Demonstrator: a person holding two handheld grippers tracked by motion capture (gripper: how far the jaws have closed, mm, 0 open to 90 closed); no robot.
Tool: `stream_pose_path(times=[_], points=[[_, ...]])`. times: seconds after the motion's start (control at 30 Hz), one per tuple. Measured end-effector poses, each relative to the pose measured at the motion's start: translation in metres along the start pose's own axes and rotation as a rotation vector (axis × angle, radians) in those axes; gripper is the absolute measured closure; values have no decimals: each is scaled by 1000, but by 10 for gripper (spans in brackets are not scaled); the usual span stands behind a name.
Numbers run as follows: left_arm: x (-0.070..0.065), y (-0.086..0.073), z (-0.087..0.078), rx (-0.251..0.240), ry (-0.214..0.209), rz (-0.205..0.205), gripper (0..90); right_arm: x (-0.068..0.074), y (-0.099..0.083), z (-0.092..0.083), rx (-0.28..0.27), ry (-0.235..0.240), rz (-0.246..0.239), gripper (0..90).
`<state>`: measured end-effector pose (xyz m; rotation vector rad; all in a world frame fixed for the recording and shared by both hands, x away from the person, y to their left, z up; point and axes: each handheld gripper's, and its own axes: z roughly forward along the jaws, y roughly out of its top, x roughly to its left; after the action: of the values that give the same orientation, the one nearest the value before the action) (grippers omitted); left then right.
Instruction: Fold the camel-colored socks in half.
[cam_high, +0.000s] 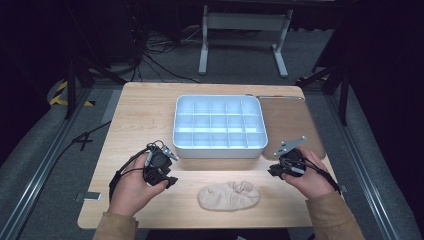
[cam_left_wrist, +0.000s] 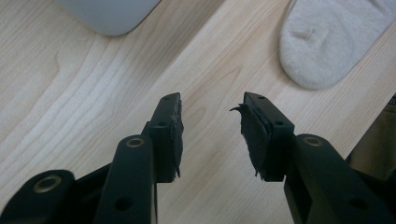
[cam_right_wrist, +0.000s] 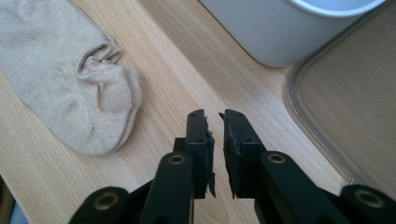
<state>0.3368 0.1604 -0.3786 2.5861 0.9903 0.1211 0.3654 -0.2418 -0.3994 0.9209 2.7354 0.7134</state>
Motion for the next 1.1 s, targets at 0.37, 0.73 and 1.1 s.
stream_pose_path(times=[0.37,0.73,1.1], points=[[-3,-1,-19,-17,-2,-36,547,5,-1,1,-5,38,49,751],[-30,18,-18,-48,-62,-20,546,10,-3,-1,-20,64,53,721],[-50,31,-3,-44,-118,4,551,21,-2,7,-10,121,51,711]])
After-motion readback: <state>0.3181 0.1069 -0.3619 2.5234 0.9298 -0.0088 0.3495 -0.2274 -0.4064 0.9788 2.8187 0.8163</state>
